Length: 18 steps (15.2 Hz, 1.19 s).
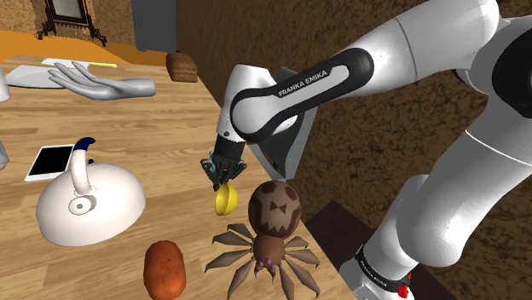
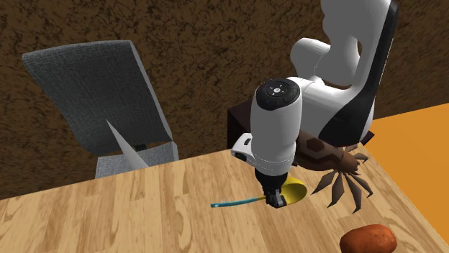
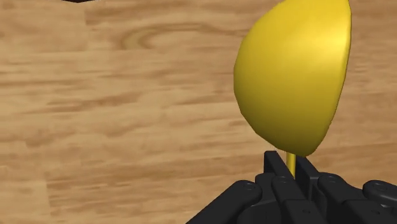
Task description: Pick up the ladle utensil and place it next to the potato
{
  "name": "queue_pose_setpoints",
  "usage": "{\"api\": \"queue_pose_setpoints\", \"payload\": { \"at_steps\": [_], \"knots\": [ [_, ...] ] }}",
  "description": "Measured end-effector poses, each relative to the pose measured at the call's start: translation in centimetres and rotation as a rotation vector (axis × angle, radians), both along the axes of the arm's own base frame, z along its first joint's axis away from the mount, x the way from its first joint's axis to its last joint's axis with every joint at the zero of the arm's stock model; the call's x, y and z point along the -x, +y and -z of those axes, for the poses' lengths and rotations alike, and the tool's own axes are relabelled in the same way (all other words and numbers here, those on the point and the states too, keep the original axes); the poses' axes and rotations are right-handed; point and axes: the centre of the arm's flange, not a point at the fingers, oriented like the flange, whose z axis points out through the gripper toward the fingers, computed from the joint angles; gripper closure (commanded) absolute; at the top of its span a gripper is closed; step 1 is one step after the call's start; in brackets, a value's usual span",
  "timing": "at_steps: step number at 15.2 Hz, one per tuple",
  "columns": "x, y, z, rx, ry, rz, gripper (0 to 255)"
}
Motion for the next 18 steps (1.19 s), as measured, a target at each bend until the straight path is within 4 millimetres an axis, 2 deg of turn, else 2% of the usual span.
{"api": "queue_pose_setpoints", "payload": {
  "at_steps": [6,7,13,15,17,18],
  "knots": [
    [0.3,0.2,0.7,0.002,0.005,-0.002,255],
    [0.3,0.2,0.7,0.002,0.005,-0.002,0],
    [0.3,0.2,0.8,0.002,0.006,-0.003,0],
    [0.2,-0.1,-0.8,0.002,0.005,-0.003,0],
    [0.2,-0.6,-3.2,0.002,0.005,-0.003,0],
    [0.2,-0.7,-3.6,0.002,0.005,-0.003,0]
  ]
}}
